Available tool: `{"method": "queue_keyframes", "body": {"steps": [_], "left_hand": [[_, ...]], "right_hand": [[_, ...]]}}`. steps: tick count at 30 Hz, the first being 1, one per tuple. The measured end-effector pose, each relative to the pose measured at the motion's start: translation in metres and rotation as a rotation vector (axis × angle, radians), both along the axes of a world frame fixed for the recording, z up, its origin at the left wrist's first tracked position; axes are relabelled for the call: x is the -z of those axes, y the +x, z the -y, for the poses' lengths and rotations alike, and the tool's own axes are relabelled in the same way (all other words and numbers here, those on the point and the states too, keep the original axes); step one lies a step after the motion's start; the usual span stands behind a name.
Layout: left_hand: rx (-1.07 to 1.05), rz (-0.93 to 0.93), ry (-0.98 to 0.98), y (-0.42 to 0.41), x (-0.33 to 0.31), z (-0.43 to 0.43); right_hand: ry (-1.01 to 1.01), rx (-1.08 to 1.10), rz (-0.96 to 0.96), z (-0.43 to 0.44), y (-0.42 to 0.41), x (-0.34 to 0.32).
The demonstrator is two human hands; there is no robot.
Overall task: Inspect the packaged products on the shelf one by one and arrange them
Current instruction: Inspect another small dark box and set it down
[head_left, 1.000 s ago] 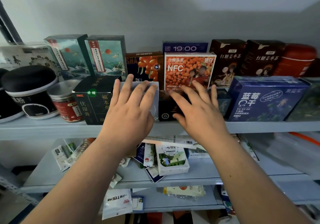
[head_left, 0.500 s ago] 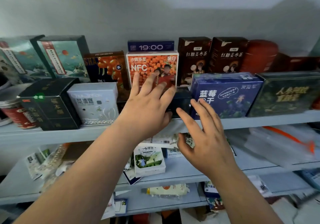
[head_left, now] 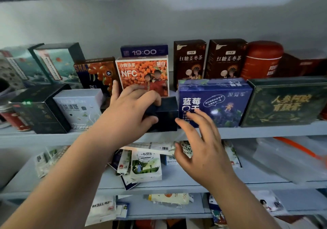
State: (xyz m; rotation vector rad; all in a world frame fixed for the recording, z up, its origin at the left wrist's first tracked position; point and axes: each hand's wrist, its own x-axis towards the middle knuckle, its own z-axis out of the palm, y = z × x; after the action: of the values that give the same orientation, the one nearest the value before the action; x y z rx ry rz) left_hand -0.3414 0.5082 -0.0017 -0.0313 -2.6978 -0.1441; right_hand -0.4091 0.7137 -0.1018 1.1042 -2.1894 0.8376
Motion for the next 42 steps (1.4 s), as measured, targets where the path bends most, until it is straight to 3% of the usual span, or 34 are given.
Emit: {"method": "queue_keyframes", "body": {"steps": [4,11,17,20,27,33,42], "left_hand": [[0.010,-0.069,0.109,0.024,-0.003,-0.009],[0.166,-0.112,0.657,0.062,0.019,-0.004],[0.237,-0.165,1.194,0.084,0.064,0.014],[0.297,-0.117,1.316,0.098,0.079,0.027],[0.356,-0.064,1.378,0.127,0.084,0.056],[0.191,-0.066,1.520,0.135,0.085,0.069],[0.191,-0.071,1.682,0.132,0.094,0.073]], "right_hand": [[-0.171,-0.124,0.207,-0.002,0.008,-0.009],[-0.417,-0.492,0.896,0.012,0.028,-0.018],[-0.705,-0.437,1.260,0.046,0.053,-0.006],[-0.769,-0.414,1.288,0.057,0.064,-0.002],[-0.795,-0.414,1.352,0.084,0.093,0.002],[-0.843,-0.430,1.534,0.094,0.106,-0.005],[-0.806,-0.407,1.412,0.098,0.109,-0.001]]}}
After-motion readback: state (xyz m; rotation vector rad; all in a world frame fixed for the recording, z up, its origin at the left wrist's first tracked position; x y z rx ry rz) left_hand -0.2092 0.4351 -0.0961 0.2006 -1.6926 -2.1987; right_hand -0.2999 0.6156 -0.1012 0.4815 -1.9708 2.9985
